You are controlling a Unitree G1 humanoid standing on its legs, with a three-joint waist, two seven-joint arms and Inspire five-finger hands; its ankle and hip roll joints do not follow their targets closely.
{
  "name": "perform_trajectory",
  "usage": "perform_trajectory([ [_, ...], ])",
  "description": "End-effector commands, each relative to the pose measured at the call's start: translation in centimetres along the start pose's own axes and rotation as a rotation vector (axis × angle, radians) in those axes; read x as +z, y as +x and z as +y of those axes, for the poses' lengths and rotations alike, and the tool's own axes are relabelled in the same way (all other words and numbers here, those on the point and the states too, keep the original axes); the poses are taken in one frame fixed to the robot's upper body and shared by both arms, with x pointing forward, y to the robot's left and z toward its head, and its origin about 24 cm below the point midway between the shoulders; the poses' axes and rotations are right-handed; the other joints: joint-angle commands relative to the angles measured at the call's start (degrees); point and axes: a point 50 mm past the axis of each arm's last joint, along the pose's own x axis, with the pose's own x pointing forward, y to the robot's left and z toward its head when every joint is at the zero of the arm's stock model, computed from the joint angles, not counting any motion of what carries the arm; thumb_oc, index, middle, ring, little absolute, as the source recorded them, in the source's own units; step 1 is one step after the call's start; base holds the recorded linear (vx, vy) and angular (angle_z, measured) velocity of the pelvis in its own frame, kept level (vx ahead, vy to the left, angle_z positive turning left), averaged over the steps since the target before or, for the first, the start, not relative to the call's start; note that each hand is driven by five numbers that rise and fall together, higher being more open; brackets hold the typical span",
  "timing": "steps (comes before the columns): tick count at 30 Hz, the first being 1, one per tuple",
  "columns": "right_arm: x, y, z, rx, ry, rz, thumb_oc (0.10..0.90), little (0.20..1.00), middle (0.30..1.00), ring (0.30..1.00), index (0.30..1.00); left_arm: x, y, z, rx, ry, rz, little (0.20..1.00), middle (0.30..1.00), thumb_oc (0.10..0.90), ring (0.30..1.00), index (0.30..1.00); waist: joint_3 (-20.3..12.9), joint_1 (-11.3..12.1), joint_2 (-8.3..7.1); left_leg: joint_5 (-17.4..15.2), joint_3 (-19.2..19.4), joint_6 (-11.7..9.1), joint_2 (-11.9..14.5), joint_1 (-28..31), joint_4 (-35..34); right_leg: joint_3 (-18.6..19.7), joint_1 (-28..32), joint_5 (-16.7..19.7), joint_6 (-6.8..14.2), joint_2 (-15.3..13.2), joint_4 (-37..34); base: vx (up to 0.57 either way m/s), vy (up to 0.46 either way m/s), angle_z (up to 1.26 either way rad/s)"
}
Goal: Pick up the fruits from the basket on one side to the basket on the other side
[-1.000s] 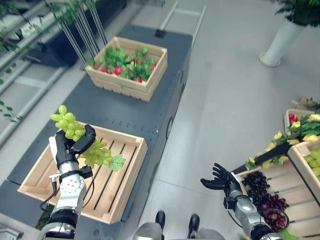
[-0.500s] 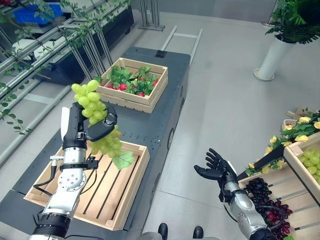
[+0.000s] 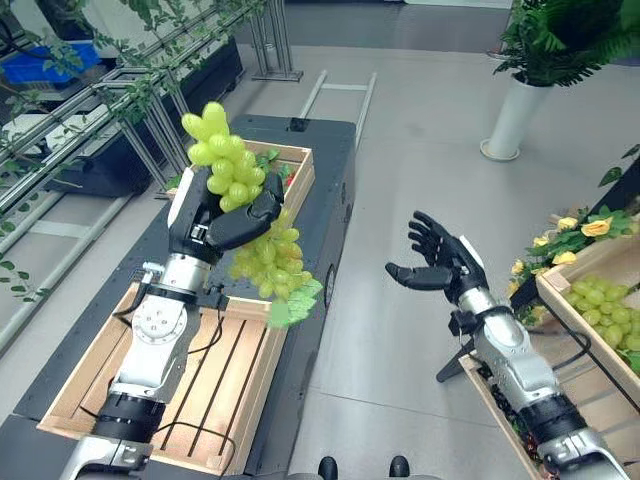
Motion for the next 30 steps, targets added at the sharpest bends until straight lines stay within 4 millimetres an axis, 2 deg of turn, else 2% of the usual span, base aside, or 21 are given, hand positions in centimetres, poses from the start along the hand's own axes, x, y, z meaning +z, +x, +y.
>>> perform_trajectory([
  [1, 5.4, 2.7, 1.8, 0.11, 0.042, -0.177, 0.8, 0.9, 0.9, 0.9, 0.9, 4.1, 4.5, -0.7, -0.036, -0.019, -0.227, 0.3, 0.3, 0.4, 0.3, 0.3, -7.45, -0.32, -0.9, -2.82, -1.85, -1.71, -0.73, -2.26, 0.06, -0.72, 0.11, -0.86, -3.11, 1.45, 0.13, -0.04, -0.072, -0.07],
  [6, 6.8, 4.0, 2.8, 0.196, 0.053, -0.144, 0.8, 0.9, 0.9, 0.9, 0.9, 4.5, 6.0, -1.7, -0.082, -0.047, -0.235, 0.3, 0.3, 0.4, 0.3, 0.3, -7.75, -0.45, -1.28, -3.03, -1.9, -1.81, -0.72, -1.84, 0.06, -0.42, 0.42, -1.07, -3.18, 1.61, 0.13, -0.03, -0.057, -0.03],
  [10, 6.8, 4.6, 5.3, 0.386, 0.164, -0.086, 0.8, 0.9, 0.9, 0.9, 0.9, 4.3, 7.1, -3.4, -0.141, -0.103, -0.229, 0.3, 0.3, 0.4, 0.3, 0.3, -8.39, -0.61, -1.74, -3.11, -1.99, -1.83, -0.74, -1.79, 0.06, -0.35, 0.43, -1.17, -3.25, 1.75, 0.13, -0.02, -0.045, 0.0],
  [12, 6.8, 4.7, 5.8, 0.424, 0.177, -0.075, 0.8, 0.9, 0.9, 0.9, 0.9, 4.3, 7.5, -3.8, -0.161, -0.099, -0.229, 0.3, 0.3, 0.4, 0.3, 0.3, -8.44, -0.7, -1.83, -3.1, -1.94, -1.9, -0.69, -1.83, 0.06, -0.31, 0.39, -1.15, -3.26, 1.76, 0.13, 0.0, 0.0, 0.0],
  [16, 7.5, 5.1, 6.7, 0.465, 0.182, -0.085, 0.8, 0.9, 0.9, 0.9, 0.9, 4.8, 8.4, -4.9, -0.204, -0.105, -0.235, 0.3, 0.3, 0.4, 0.3, 0.3, -8.41, -0.81, -1.97, -3.23, -1.83, -1.94, -0.6, -1.83, 0.06, -0.47, 0.39, -1.18, -3.2, 1.76, 0.13, 0.0, 0.0, 0.0],
  [22, 8.6, 5.8, 8.9, 0.544, 0.174, -0.071, 0.8, 0.9, 0.9, 0.9, 0.9, 5.2, 9.3, -6.1, -0.241, -0.111, -0.23, 0.3, 0.3, 0.4, 0.3, 0.3, -8.22, -0.68, -2.04, -3.44, -1.66, -1.97, -0.52, -1.75, 0.06, -0.51, 0.4, -1.29, -3.18, 1.7, 0.13, 0.0, 0.0, 0.0],
  [30, 9.4, 6.9, 10.0, 0.56, 0.141, -0.05, 0.8, 0.9, 0.9, 0.9, 0.9, 4.8, 9.8, -7.4, -0.278, -0.139, -0.208, 0.3, 0.3, 0.4, 0.3, 0.3, -8.59, -0.37, -2.26, -3.64, -1.39, -1.97, -0.41, -1.45, 0.06, -0.51, 0.54, -1.32, -3.16, 1.7, 0.13, 0.0, 0.0, 0.0],
])
